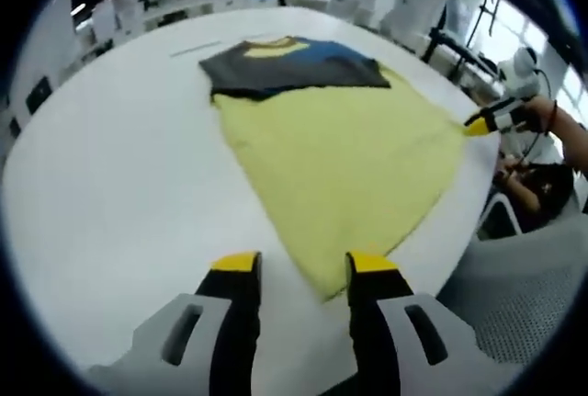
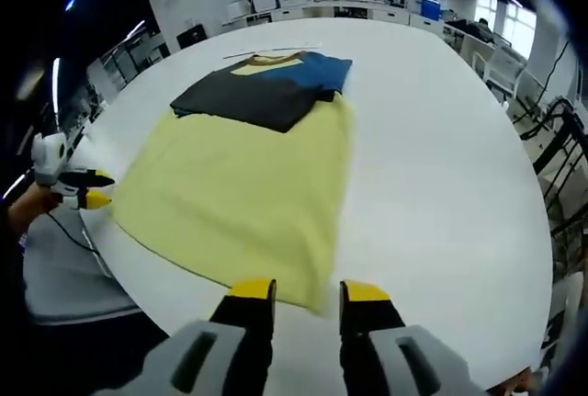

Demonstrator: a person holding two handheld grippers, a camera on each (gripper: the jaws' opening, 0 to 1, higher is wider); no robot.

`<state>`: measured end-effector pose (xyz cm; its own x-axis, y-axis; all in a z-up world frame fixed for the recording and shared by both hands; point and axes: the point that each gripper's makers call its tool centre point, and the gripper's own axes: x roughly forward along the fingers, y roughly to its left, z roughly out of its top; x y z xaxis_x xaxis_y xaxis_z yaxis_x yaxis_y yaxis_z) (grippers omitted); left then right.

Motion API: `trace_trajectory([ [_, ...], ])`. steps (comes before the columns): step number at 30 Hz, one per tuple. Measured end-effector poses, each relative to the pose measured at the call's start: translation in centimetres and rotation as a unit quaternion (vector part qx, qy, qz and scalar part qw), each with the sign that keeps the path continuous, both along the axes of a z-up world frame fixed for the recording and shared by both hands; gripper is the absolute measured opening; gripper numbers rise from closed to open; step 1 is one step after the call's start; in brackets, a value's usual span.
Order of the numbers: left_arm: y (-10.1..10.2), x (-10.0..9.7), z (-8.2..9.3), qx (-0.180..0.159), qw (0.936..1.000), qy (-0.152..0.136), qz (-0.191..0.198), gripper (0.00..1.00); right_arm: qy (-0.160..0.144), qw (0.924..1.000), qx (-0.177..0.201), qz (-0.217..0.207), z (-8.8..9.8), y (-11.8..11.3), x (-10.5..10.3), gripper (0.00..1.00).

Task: Fold the garment on the visible template until the final outline fits inside the template.

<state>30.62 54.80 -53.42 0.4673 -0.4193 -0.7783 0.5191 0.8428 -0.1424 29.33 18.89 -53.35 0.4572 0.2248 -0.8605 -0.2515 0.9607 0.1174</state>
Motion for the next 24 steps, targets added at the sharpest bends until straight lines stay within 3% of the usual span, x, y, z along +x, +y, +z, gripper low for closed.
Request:
trace_trajectory([
  [14,0.0,-1.1,-0.5,-0.006,0.9981,0.023,0.057,0.14,-0.007,0.9996,0.011,-0.026,-0.2,0.0,0.2,0.16],
  [24,0.0,-1.0,-0.8,0.001,0.9951,0.024,0.096,0.03,-0.012,0.9982,0.022,-0.054,-0.7,-0.6,0.4,0.07],
])
